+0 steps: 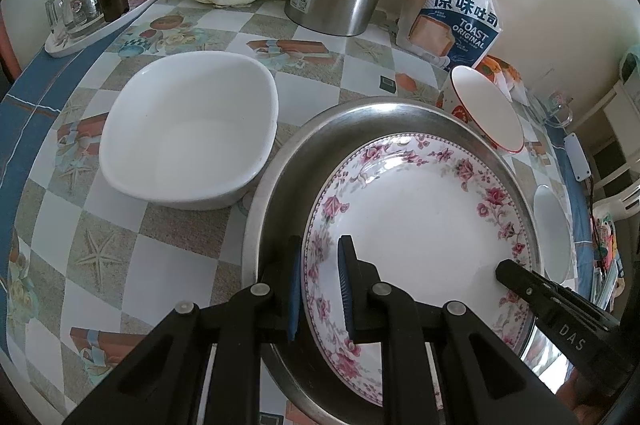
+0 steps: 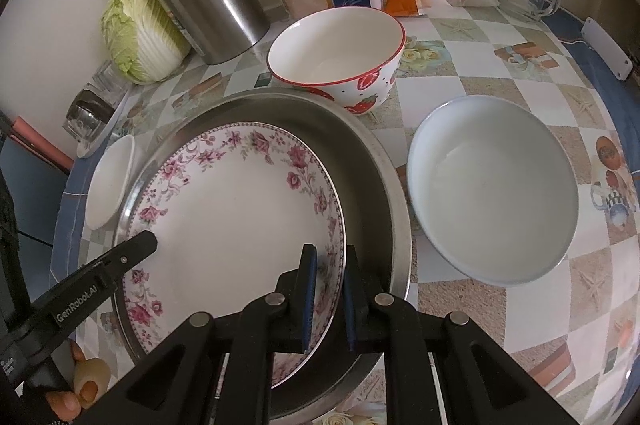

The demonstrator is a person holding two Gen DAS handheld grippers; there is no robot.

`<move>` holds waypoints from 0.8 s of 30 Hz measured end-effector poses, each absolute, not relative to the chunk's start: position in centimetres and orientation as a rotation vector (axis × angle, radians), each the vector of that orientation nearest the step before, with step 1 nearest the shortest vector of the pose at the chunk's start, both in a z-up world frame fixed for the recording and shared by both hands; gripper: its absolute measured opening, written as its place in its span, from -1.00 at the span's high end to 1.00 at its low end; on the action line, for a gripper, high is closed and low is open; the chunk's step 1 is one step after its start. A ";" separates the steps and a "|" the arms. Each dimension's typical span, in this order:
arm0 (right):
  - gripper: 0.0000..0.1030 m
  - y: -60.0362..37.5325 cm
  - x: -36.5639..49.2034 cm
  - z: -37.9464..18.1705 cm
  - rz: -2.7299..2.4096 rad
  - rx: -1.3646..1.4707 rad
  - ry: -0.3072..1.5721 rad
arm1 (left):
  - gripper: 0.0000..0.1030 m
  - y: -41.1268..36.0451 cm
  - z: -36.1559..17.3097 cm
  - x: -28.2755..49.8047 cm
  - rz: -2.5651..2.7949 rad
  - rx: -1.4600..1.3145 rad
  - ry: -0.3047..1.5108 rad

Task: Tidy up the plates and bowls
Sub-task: 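Open both tools to release the pink-rose plate inside the basin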

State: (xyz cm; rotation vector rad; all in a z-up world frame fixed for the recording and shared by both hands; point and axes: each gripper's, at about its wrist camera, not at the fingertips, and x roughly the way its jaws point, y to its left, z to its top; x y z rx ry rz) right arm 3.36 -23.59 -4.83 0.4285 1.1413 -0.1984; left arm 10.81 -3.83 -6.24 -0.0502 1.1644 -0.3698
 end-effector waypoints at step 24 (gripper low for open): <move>0.66 -22.8 3.6 -4.7 -0.212 0.352 1.132 | 0.63 -4.2 -4.4 10.7 -0.319 0.015 1.118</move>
